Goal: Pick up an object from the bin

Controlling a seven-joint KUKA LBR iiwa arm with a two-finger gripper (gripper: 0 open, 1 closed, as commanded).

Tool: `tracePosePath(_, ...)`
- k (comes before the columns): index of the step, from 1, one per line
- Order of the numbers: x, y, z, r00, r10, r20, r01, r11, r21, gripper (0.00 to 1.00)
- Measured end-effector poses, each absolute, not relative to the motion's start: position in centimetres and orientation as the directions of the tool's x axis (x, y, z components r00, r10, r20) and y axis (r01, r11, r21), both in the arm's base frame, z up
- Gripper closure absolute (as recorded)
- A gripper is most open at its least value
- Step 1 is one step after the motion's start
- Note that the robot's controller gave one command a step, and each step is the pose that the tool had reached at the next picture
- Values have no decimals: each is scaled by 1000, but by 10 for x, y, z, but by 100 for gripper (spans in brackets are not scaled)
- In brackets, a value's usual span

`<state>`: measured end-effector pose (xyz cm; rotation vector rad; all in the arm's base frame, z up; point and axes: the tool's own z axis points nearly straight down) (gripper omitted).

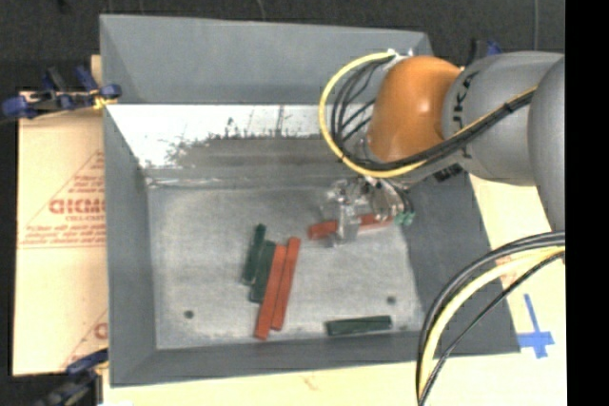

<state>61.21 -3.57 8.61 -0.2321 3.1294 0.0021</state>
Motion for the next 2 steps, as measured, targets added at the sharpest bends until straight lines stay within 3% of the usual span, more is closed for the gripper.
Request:
tracePosePath(1, 612, -36, 86, -989, -148, -4, -148, 989, 1, 100)
tracePosePath(2, 603, -82, 219, -992, -129, -4, -129, 992, -3, 100)
